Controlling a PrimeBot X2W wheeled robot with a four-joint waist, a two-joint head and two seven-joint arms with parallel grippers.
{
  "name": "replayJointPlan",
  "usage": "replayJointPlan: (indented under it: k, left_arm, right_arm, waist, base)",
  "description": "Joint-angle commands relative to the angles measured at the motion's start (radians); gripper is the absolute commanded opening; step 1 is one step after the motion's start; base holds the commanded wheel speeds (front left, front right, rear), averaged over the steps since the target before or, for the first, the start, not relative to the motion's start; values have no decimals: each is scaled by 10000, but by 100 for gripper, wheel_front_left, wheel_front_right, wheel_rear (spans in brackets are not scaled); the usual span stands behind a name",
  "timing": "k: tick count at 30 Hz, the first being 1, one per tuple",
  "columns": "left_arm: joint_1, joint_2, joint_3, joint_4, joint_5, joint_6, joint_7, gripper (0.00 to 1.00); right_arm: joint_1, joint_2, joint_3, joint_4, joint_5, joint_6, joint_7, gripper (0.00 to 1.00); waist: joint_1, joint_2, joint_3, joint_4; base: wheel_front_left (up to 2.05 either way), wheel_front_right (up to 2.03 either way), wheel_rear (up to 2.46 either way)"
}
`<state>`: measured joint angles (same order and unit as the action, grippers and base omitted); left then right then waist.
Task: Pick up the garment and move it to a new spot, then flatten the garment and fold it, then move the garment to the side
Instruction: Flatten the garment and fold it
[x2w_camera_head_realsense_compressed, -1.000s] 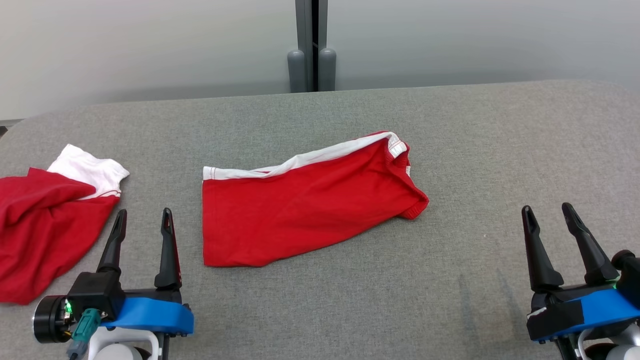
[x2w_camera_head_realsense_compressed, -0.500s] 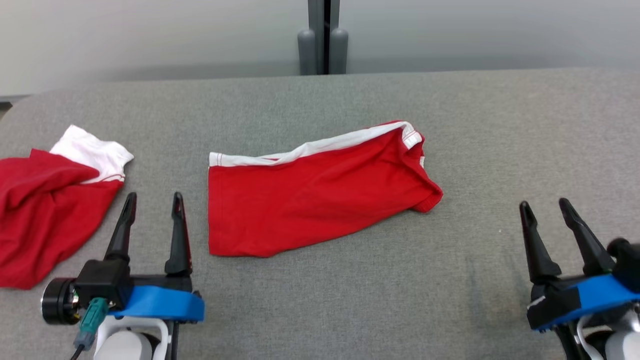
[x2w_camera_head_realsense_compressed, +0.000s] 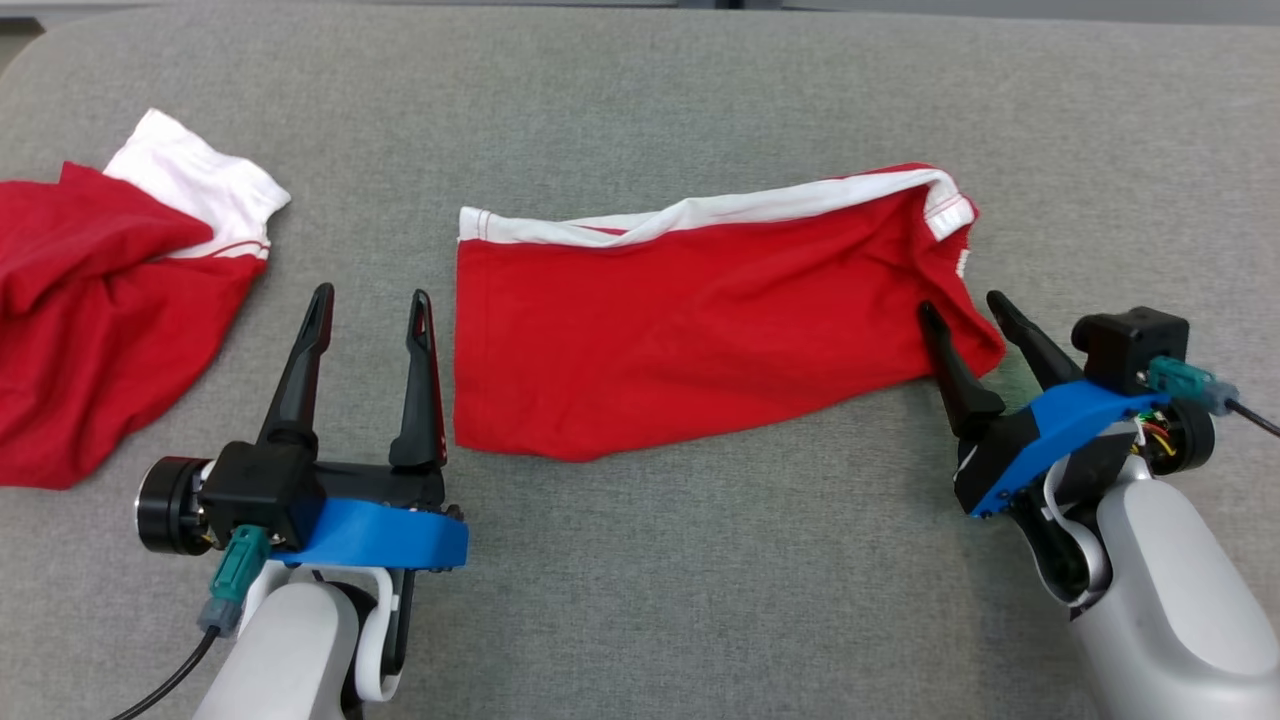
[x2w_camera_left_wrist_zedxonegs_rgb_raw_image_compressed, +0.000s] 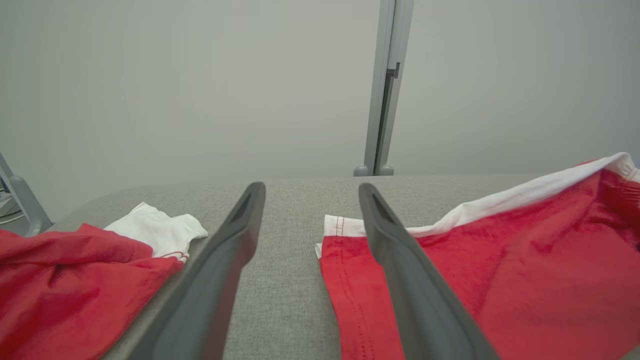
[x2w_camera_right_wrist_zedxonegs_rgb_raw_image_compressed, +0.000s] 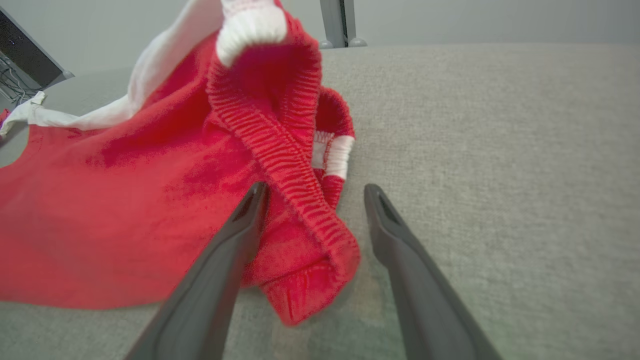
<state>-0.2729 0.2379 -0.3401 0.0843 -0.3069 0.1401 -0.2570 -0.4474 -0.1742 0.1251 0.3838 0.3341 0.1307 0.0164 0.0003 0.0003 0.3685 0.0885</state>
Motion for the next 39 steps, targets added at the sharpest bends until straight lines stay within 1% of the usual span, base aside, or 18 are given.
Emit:
replayJointPlan:
  k: [1, 5, 6, 7, 8, 11, 17, 21, 24, 26, 29, 35, 39]
  left_arm:
    - [-231, -74, -26, 57, 45, -61, -55, 100]
    - [-358, -192, -58, 201, 120, -147, -87, 100]
    - [-388, -216, -56, 222, 154, -167, -84, 100]
    - [-419, -245, -57, 237, 191, -170, -88, 100]
    - [-444, -272, -46, 243, 205, -184, -90, 100]
    - [-415, -319, 21, 241, 301, -212, -88, 100]
    - [-15, -337, 185, 204, 422, -189, -90, 100]
    - [181, -271, 269, 145, 471, -145, -90, 100]
    - [287, -219, 315, 108, 474, -113, -89, 100]
    - [286, -202, 329, 108, 485, -102, -90, 100]
    - [243, -178, 316, 147, 516, -92, -90, 100]
    - [142, -219, 238, 304, 526, -75, -90, 100]
    - [16, -329, 199, 367, 530, -62, -91, 100]
  right_arm:
    - [-311, 0, -12, 472, 53, 1, 75, 100]
    - [-947, 206, 122, 1742, 285, 3, 160, 100]
    - [-1028, 231, 226, 1934, 378, 3, 130, 93]
    - [-1103, 242, 304, 2079, 475, 3, 57, 34]
    - [-1149, 256, 411, 2165, 596, 3, 5, 0]
    - [-1117, 190, 655, 2189, 892, 3, -391, 0]
    - [-180, -108, 804, 1639, 1528, 1, -1077, 0]
    - [509, -358, 751, 1047, 1811, 1, -1270, 0]
    - [915, -564, 736, 541, 2012, 3, -1170, 0]
    - [1044, -679, 752, 221, 2135, 3, -963, 0]
    - [987, -642, 947, -449, 2727, 3, -376, 0]
    - [431, -519, 1693, -1726, 4092, 3, 1758, 0]
    - [-36, -97, 2227, -1938, 4786, 4, 2679, 0]
  waist:
    - [-3, -3, 169, 182]
    - [-3, -3, 222, 290]
    - [-3, -3, 229, 309]
    - [-3, -3, 237, 320]
    - [-3, -3, 236, 323]
    - [-3, -3, 161, 267]
    - [-3, -3, -131, -87]
    - [-3, -3, -263, -357]
    - [-3, -3, -314, -516]
    - [-3, -3, -320, -582]
    - [-3, -3, -338, -636]
    - [-3, -3, -430, -534]
    - [-3, -3, -395, -247]
  base:
    - [0, 0, 0]
    - [0, 0, 0]
    - [0, 0, 0]
    - [0, 0, 0]
    - [0, 0, 0]
    - [0, 0, 0]
    - [0, 0, 0]
    - [0, 0, 0]
    - [0, 0, 0]
    - [0, 0, 0]
    - [0, 0, 0]
    - [0, 0, 0]
    - [0, 0, 0]
